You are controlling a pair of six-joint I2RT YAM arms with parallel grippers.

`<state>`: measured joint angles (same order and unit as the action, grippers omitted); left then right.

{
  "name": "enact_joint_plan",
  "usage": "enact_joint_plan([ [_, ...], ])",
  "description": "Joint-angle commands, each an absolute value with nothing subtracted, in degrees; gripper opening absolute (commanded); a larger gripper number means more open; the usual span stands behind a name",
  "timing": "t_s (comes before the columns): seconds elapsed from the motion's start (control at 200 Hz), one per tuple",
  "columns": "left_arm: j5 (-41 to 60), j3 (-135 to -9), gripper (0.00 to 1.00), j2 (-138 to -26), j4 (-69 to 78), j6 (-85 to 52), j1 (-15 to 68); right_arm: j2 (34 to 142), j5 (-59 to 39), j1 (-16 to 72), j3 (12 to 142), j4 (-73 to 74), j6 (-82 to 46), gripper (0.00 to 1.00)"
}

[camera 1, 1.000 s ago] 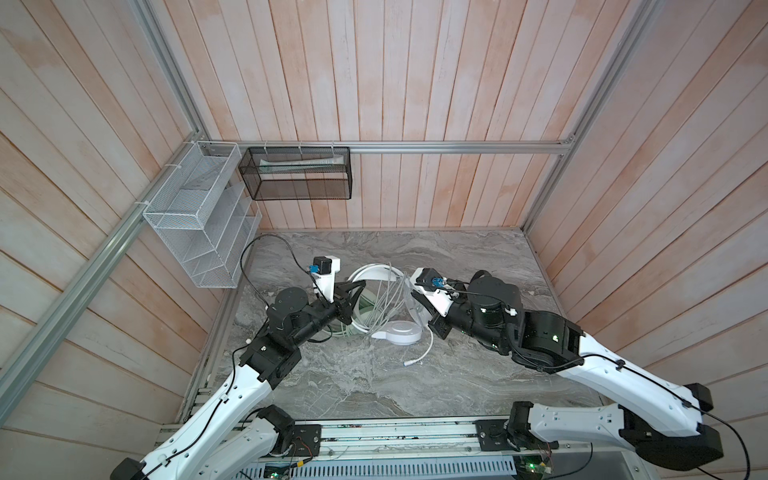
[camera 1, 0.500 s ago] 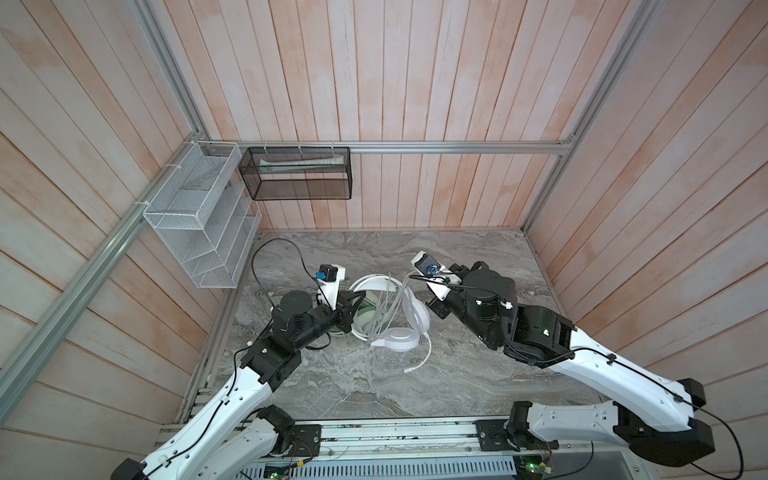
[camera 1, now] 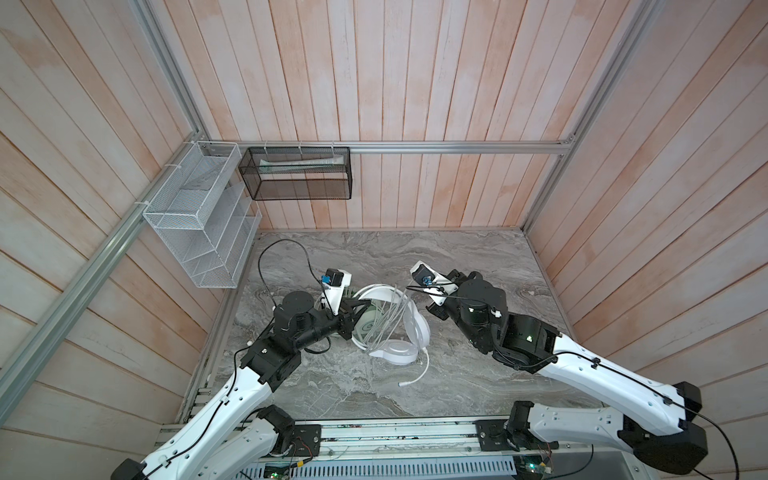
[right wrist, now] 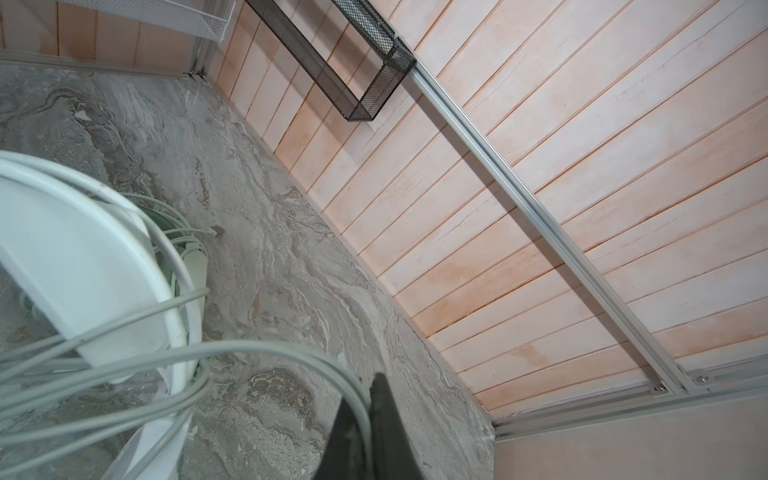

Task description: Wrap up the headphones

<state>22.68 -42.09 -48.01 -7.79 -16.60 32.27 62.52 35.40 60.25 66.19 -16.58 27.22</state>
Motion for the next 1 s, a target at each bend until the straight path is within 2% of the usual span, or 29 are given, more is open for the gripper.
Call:
enact_joint_plan([
  [0.0, 27.6, -43.9, 0.0, -46.1, -8.6, -18.0, 32.4, 62.1, 33.1, 58.2, 66.0, -14.6, 24.5, 0.0],
  [0.5, 32.0, -46.1, 0.0, -43.2, -6.5, -23.0, 32.4, 63.2, 24.9, 55.1, 62.9, -16.1, 18.0, 0.0],
  [0.995, 31.2, -47.3, 0.0, -42.7, -4.5, -26.5, 31.4, 60.4, 21.2, 54.9, 56.1, -14.6, 10.3, 0.12],
])
